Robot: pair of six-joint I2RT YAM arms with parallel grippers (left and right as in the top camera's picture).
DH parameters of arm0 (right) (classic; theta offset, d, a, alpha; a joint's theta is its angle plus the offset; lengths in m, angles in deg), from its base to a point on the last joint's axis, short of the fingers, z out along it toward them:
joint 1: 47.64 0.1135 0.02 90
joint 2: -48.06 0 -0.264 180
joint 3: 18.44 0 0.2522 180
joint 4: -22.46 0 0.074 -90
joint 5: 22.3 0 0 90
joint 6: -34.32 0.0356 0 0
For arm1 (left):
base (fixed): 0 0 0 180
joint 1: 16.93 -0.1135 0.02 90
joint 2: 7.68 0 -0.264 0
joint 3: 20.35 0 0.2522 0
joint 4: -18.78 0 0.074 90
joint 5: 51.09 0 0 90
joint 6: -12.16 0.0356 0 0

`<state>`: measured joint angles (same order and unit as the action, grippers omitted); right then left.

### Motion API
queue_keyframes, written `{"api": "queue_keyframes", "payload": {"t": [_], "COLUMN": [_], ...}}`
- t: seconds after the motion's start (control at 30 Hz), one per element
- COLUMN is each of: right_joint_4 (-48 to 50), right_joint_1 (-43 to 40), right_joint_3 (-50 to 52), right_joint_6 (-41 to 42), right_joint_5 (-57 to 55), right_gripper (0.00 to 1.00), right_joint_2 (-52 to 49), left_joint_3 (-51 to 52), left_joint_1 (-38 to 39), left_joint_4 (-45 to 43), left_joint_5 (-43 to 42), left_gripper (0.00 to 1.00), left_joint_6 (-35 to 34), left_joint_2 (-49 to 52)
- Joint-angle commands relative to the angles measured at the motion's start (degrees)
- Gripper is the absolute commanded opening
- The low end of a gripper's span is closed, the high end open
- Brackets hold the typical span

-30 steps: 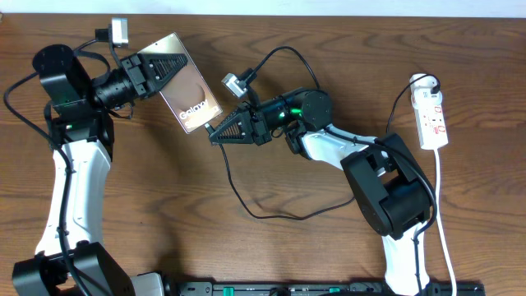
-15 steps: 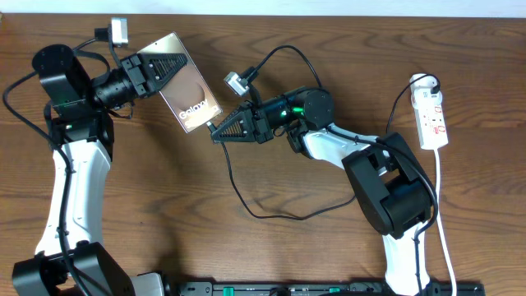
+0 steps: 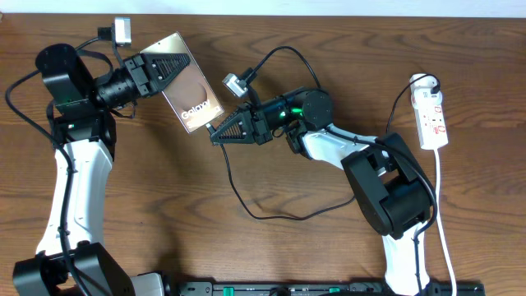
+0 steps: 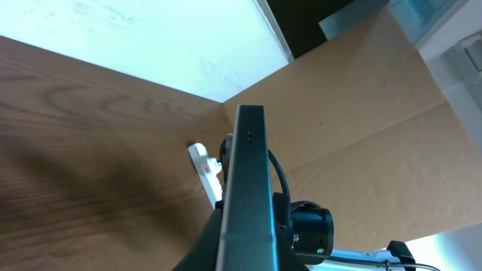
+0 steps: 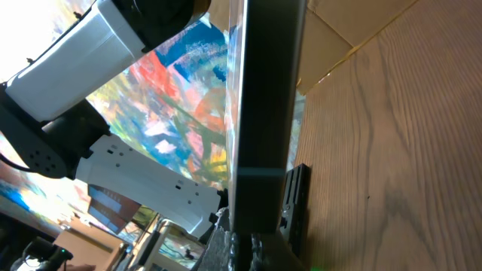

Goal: Plug charger to phone and switch on socket

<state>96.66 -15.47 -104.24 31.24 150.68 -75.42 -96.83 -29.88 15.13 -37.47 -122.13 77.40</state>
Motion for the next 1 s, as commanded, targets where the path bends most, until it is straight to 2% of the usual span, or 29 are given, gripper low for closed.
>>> {"api": "queue_keyframes", "payload": {"t": [0.0,0.43,0.7,0.97], "right_joint_4": [2.32,2.32,2.32,2.27], "right_joint_1": [0.15,-0.15,0.17,0.17], "right_joint_3": [-0.57,-1.49,-1.46,-1.46], "right_joint_6": [0.50,-0.42,-3.65,-13.33], "right_joint_5": [-3.74,-2.95,-9.40,-20.33], "right_gripper": [0.01,0.01,0.01,0.01], "right_joint_2": [0.37,0.37,0.37,0.37], "left_joint_3": [-0.87,-0.87,-0.87,-0.87], "left_joint_1": [0.92,0.94,0.94,0.94], "left_joint_4": [-0.28,-0.26,-0.02,0.59], "left_joint_5": [-2.91,-3.17,-3.63,-4.20], "left_gripper": [0.07,0.07,0.07,0.08], "left_joint_6": [1.01,0.94,0.63,0.50], "left_joint_2": [0.13,0.13,0.13,0.13]}}
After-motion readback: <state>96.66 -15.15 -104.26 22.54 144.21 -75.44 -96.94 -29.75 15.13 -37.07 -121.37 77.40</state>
